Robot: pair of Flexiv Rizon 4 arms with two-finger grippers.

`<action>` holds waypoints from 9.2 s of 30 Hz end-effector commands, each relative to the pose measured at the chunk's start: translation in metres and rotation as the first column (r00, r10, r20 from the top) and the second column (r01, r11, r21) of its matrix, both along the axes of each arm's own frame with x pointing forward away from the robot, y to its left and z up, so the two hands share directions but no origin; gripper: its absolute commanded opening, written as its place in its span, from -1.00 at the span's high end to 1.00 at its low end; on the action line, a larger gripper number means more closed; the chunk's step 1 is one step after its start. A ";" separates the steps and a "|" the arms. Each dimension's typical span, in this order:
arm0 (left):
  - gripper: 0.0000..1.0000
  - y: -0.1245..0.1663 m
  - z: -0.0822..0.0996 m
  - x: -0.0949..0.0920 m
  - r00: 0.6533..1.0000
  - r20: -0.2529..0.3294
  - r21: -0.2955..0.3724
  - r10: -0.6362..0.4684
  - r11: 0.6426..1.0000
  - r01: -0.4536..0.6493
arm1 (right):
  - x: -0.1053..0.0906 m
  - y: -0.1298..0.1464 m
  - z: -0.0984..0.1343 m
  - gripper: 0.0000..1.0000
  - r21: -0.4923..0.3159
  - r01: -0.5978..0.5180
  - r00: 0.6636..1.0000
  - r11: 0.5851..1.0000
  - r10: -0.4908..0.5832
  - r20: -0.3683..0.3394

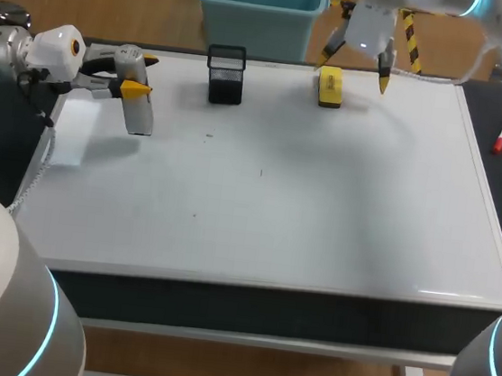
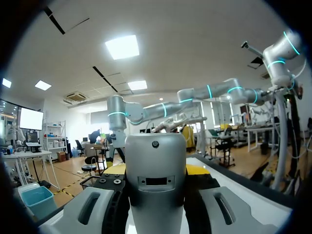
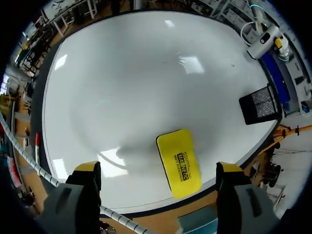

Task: Pick up the inspection probe, press it on each red-marked spot on the whiteboard one by one, put down the probe, pick up the eraser, and wipe off all the red marks.

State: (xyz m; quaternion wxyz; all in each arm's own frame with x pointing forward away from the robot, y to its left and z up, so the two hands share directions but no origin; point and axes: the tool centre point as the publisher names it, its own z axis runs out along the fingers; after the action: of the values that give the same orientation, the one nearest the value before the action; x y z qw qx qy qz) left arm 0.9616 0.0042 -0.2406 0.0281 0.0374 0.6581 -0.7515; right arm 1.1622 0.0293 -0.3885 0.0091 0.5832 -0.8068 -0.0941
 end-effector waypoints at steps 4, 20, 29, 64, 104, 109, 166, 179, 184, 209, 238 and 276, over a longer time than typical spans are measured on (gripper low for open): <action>1.00 0.000 0.001 0.000 1.000 0.000 0.001 -0.001 1.000 0.001 | -0.021 -0.030 0.049 -1.00 0.051 0.187 0.980 0.981 -0.190 0.055; 1.00 0.000 0.001 0.000 1.000 0.000 0.001 -0.001 1.000 0.001 | -0.019 -0.078 0.103 -1.00 0.218 0.531 0.846 0.818 -0.528 -0.080; 1.00 0.000 0.001 0.000 1.000 0.000 0.001 -0.001 1.000 0.001 | -0.025 -0.091 0.131 -1.00 0.292 0.621 0.780 0.728 -0.611 -0.134; 1.00 0.000 0.001 0.000 1.000 0.000 0.001 -0.001 1.000 0.001 | -0.037 -0.100 0.148 -1.00 0.326 0.660 0.744 0.676 -0.647 -0.167; 1.00 -0.095 0.103 0.102 0.988 0.063 -0.021 -0.144 0.989 0.146 | -0.037 -0.100 0.148 -1.00 0.326 0.660 0.744 0.676 -0.647 -0.167; 1.00 -0.113 0.110 0.110 0.988 0.062 -0.021 -0.140 0.990 0.142 | -0.037 -0.100 0.148 -1.00 0.326 0.660 0.744 0.676 -0.647 -0.167; 1.00 -0.152 0.053 0.170 0.998 0.033 -0.005 -0.059 0.998 0.059 | -0.037 -0.100 0.148 -1.00 0.326 0.660 0.744 0.676 -0.647 -0.167; 1.00 -0.151 0.040 0.180 0.998 0.033 -0.005 -0.052 0.999 0.053 | -0.037 -0.100 0.148 -1.00 0.326 0.660 0.744 0.676 -0.647 -0.167; 1.00 -0.150 0.030 0.184 0.999 0.017 -0.001 -0.051 0.999 0.051 | -0.037 -0.100 0.148 -1.00 0.326 0.660 0.744 0.676 -0.647 -0.167; 1.00 -0.156 -0.015 0.188 0.999 -0.031 0.021 -0.043 0.999 0.044 | -0.037 -0.100 0.148 -1.00 0.326 0.660 0.744 0.676 -0.647 -0.167; -0.20 -0.155 -0.031 0.191 0.999 -0.027 0.019 -0.041 0.999 0.041 | -0.037 -0.100 0.148 -1.00 0.326 0.660 0.744 0.676 -0.647 -0.167; -1.00 -0.042 0.018 0.145 0.958 0.113 0.521 0.262 0.806 -0.282 | -0.037 -0.100 0.148 -1.00 0.326 0.660 0.744 0.676 -0.647 -0.167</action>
State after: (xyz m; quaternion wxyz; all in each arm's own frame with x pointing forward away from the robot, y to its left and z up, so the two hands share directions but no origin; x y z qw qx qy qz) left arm 1.1422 -0.0428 -0.2340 0.0109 0.0616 0.7548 -0.6529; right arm 1.1244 -0.0707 -0.2412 -0.1195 0.2449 -0.9286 -0.2518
